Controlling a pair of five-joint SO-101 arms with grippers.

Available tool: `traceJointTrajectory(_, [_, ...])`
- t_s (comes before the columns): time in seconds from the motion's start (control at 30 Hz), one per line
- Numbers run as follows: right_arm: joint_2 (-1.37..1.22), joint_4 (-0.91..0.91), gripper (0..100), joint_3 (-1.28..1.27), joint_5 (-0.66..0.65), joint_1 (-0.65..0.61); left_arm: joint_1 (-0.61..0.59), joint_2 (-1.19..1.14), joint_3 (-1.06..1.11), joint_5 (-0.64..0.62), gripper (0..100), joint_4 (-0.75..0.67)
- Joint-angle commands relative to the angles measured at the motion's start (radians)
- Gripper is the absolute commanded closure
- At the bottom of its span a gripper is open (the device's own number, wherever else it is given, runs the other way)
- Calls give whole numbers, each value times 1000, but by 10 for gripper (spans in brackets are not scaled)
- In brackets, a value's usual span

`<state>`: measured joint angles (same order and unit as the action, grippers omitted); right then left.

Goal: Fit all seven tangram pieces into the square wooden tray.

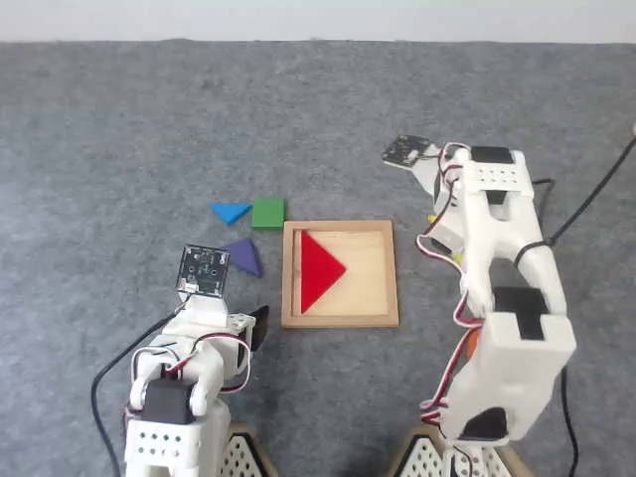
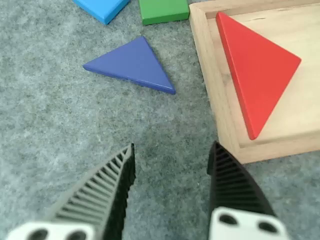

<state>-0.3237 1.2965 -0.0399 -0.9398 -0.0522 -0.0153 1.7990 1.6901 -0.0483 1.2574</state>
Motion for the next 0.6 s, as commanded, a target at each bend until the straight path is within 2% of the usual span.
traceJointTrajectory(0.0, [99, 44, 797, 18, 11, -21, -6, 20, -7, 6, 762, 5])
traceJointTrajectory(0.2, [101, 33, 790, 15, 48, 31, -6, 20, -7, 6, 762, 5])
traceJointTrajectory(0.3, [77, 22, 736, -17, 75, 61, -6, 20, -7, 6, 762, 5])
traceJointTrajectory(0.4, [18, -36, 689, -55, 81, 48, -6, 20, -7, 6, 762, 5])
traceJointTrajectory(0.57, [-85, -113, 686, -58, 117, 61, -6, 20, -7, 6, 762, 5])
